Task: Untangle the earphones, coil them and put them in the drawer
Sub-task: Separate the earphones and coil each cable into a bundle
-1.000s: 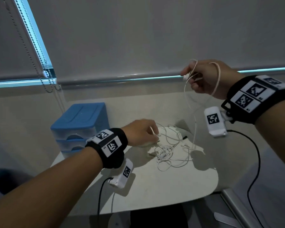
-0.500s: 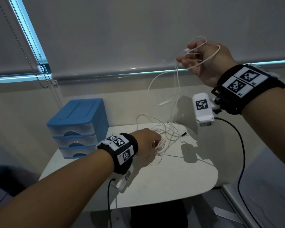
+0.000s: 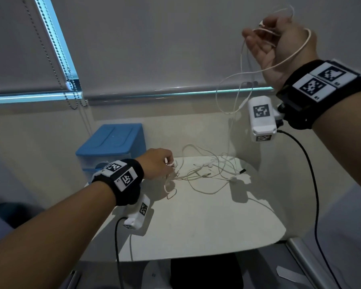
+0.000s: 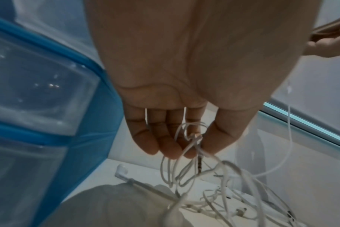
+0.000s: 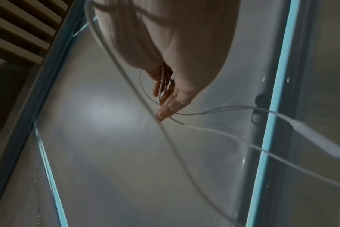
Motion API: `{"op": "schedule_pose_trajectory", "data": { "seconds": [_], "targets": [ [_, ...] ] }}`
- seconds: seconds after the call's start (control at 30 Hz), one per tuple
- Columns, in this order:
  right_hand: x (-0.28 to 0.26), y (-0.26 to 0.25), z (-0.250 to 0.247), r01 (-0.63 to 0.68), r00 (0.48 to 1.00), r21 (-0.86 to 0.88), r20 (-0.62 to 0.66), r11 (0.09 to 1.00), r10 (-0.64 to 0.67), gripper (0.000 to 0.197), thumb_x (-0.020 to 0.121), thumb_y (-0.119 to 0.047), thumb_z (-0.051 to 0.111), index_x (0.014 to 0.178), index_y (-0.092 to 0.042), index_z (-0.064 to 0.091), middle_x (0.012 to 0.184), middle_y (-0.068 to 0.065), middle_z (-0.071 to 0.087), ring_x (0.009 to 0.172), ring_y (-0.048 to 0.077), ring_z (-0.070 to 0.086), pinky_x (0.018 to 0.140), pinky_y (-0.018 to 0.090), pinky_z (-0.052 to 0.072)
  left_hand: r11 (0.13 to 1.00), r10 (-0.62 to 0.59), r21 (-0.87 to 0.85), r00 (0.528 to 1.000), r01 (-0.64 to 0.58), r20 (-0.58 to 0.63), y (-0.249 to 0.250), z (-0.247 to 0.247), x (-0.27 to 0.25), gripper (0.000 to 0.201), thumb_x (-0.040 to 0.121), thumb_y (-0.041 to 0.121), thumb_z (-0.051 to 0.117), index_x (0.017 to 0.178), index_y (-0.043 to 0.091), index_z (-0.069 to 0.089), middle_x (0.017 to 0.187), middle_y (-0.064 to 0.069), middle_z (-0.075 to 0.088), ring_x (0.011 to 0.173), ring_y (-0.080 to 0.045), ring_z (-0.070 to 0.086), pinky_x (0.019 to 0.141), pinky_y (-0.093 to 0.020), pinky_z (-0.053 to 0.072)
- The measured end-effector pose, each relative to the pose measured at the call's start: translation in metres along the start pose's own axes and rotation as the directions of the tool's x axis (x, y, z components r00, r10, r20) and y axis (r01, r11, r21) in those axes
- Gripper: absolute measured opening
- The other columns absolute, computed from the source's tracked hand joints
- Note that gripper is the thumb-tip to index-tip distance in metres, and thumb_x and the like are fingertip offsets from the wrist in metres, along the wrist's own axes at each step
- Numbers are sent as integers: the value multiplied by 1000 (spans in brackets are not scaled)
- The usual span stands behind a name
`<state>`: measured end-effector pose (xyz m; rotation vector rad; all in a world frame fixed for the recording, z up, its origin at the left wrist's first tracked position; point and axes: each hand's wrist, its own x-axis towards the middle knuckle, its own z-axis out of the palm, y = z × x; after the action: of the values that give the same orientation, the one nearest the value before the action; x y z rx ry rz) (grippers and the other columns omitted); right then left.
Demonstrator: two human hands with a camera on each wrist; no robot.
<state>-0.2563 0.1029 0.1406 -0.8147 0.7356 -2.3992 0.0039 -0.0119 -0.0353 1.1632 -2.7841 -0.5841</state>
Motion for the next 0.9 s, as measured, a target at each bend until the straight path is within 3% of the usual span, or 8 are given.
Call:
{"op": "schedule_pose_trajectory", "data": {
  "seconds": [0.23, 0.3, 0.4, 0.47, 0.57, 0.63, 0.8, 0.9],
  "targets": [
    [0, -2, 14, 15, 998, -28, 69, 1000, -13, 9, 97, -4, 56, 93, 4, 59, 90, 22, 63, 92, 38, 76, 74, 35, 61, 998, -46, 60, 986, 37, 163, 3, 2, -13, 7, 94, 30, 61, 98, 26, 57, 85, 7, 62, 77, -14, 58, 70, -26, 47],
    [-1, -4, 17, 25, 997, -10, 77, 1000, -25, 9, 97, -4, 57, 93, 4, 60, 89, 22, 63, 93, 38, 76, 74, 34, 61, 990, -40, 142, 982, 14, 183, 8, 6, -16, 9, 98, 34, 56, 99, 25, 58, 91, 6, 64, 82, -14, 58, 73, -27, 46],
    [0, -4, 18, 36, 995, -14, 94, 999, -35, 11, 98, -7, 56, 96, 3, 61, 93, 22, 64, 95, 37, 76, 76, 34, 61, 941, -60, 338, 980, -7, 188, 14, 8, -19, 25, 101, 38, 50, 113, 18, 60, 110, -3, 66, 97, -23, 61, 78, -31, 48],
    [-1, -1, 20, 23, 994, -52, 105, 998, -18, 13, 100, -9, 55, 97, 2, 62, 93, 21, 65, 95, 35, 76, 76, 33, 60, 919, -54, 394, 984, -16, 168, 16, 7, -20, 29, 101, 42, 51, 116, 19, 57, 112, -5, 63, 97, -25, 61, 80, -34, 50],
    [-6, 7, 21, -2, 994, -148, 109, 989, 19, 23, 105, -14, 48, 102, 3, 63, 95, 21, 67, 94, 33, 77, 76, 32, 60, 919, -57, 393, 979, -25, 195, 21, 5, -22, 30, 98, 39, 57, 123, 23, 51, 105, 1, 51, 90, -21, 55, 73, -31, 46],
    [-7, 16, 21, -19, 992, -237, 115, 971, 48, 27, 106, -15, 45, 100, 1, 64, 96, 21, 67, 92, 32, 77, 76, 32, 61, 921, -44, 389, 979, -38, 199, 23, 3, -23, 36, 95, 45, 58, 124, 25, 50, 108, 2, 52, 93, -20, 56, 77, -33, 49],
    [-10, 31, 24, -77, 983, -508, 105, 858, 150, 18, 98, -8, 52, 86, -4, 64, 82, 14, 65, 79, 29, 77, 65, 28, 60, 943, 10, 325, 983, -71, 186, 31, -3, -23, 46, 91, 53, 64, 128, 29, 49, 119, 4, 50, 103, -20, 57, 93, -39, 52],
    [-16, 41, 25, -228, 936, -697, 35, 680, 350, 20, 96, -7, 59, 78, -1, 64, 77, 15, 59, 62, 28, 73, 61, 32, 63, 981, 118, 133, 981, -139, 152, 39, -10, -22, 51, 92, 56, 65, 134, 31, 48, 124, 2, 53, 104, -17, 56, 89, -31, 46]
  ]
}}
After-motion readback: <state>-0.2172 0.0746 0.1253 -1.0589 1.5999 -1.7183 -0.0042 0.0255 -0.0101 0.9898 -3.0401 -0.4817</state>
